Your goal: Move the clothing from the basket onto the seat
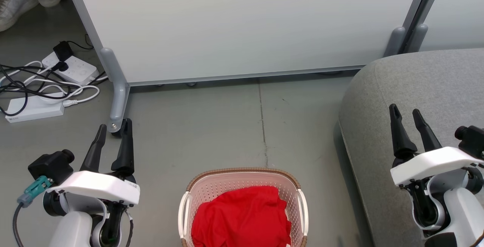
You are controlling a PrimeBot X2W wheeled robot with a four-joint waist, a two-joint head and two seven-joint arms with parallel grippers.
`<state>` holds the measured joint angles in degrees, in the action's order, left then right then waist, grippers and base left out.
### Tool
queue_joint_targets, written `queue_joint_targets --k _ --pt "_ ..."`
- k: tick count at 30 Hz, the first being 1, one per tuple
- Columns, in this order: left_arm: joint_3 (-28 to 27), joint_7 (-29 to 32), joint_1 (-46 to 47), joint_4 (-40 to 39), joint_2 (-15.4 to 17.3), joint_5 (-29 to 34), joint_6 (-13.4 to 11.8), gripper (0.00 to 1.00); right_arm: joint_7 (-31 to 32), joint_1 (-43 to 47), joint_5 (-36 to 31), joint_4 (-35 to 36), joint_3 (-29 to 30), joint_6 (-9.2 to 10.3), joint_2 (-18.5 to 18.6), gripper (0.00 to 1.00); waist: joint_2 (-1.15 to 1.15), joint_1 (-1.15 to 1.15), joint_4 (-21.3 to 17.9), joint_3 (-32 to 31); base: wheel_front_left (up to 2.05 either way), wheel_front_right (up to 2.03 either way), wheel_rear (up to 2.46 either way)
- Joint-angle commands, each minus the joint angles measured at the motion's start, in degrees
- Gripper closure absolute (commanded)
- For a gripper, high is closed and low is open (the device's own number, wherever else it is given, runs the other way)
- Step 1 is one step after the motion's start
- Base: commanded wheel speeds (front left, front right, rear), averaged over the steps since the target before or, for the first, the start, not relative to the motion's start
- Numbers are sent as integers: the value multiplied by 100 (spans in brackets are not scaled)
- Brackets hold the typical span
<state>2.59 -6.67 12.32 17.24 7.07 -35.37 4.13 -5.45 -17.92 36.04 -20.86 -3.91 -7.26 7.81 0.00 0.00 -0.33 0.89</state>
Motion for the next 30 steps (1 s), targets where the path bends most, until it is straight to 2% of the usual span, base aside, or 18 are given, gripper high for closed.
queue_joint_targets --k 1,13,30 --pt "29 -53 22 -78 81 195 -38 0 -85 -19 -191 48 -20 -27 56 0 0 0 3 -3 0 0 0" --pt "175 -152 -207 -38 174 935 -216 0 -290 129 -912 -93 -161 -27 36 0 0 0 -1 -17 0 0 0" --pt "213 -287 -432 -33 158 1489 -387 0 -525 264 -1503 -266 -253 -29 21 0 0 0 -18 -11 0 0 0"
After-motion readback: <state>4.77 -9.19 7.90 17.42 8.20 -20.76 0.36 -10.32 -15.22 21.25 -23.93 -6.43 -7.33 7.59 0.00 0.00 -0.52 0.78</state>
